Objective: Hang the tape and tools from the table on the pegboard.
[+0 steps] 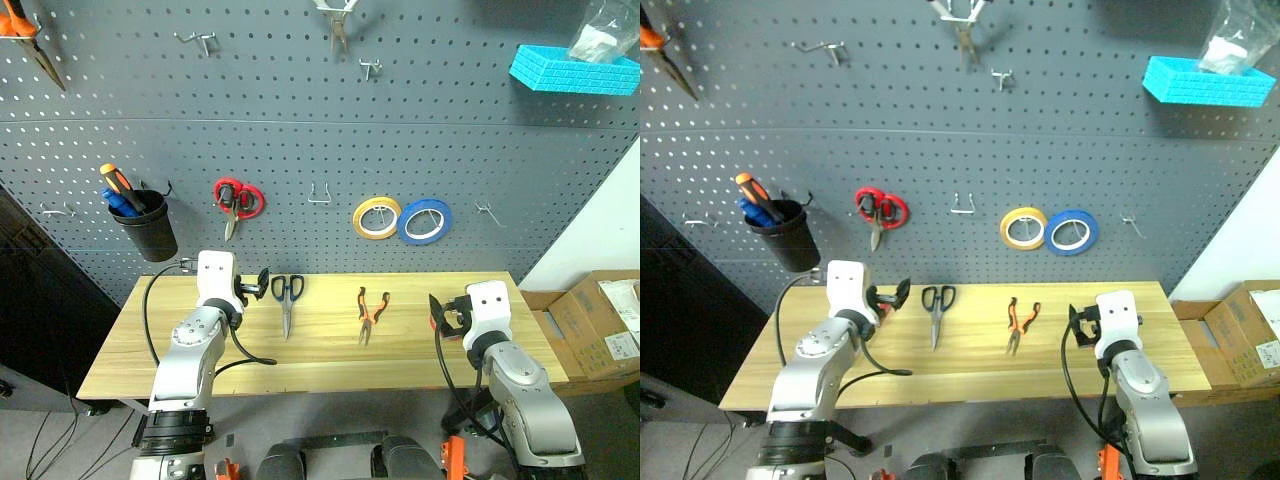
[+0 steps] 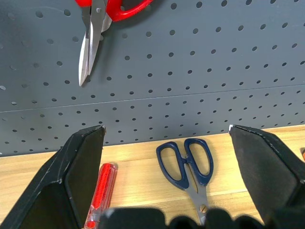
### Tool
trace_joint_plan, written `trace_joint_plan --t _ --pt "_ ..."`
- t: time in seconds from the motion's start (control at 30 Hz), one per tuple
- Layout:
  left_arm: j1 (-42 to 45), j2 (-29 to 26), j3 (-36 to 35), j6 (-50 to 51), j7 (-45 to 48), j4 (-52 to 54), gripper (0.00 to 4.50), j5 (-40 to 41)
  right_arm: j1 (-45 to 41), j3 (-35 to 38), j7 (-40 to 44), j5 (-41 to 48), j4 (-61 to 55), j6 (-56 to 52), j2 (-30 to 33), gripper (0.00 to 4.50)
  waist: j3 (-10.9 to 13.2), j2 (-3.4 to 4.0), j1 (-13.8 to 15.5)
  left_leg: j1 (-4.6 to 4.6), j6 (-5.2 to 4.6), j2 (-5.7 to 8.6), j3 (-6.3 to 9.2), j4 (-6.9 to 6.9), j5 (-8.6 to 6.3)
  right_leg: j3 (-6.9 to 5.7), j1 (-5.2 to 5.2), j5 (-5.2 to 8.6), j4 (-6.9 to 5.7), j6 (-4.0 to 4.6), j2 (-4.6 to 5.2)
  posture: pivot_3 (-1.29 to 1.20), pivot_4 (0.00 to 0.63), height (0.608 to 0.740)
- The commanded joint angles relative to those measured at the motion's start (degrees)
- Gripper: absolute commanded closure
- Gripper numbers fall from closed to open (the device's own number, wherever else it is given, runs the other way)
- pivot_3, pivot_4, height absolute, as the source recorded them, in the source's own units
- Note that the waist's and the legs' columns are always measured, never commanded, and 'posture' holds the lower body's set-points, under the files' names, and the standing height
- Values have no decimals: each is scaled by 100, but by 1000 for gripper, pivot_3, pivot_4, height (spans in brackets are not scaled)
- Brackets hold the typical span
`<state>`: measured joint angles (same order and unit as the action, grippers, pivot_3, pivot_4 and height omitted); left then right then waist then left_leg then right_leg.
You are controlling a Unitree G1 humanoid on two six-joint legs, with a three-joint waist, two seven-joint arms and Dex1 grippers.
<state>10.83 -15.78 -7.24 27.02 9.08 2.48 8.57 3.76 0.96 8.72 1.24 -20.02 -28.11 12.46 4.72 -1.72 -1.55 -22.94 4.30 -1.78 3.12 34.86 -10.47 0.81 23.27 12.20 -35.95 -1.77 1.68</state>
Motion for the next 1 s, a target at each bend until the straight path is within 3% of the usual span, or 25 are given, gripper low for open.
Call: trace_joint_plan --t 0.03,0.7,1.0 --pt "33 -91 -93 -125 -73 277 44 -108 -63 38 11 -21 -165 71 48 0 0 0 0 0 0 0 0 0 0 0 0 0 0 0 0 65 18 740" --pt "-47 18 -197 49 -19 407 44 76 74 56 43 -4 -345 -80 92 0 15 4 6 0 2 0 0 0 -3 0 2 1 0 0 2 61 51 740" --pt "1183 336 479 785 780 5 44 571 -61 94 814 188 -348 -386 829 0 222 11 112 -4 2 7 1 10 -4 -3 24 1 12 0 12 53 131 740"
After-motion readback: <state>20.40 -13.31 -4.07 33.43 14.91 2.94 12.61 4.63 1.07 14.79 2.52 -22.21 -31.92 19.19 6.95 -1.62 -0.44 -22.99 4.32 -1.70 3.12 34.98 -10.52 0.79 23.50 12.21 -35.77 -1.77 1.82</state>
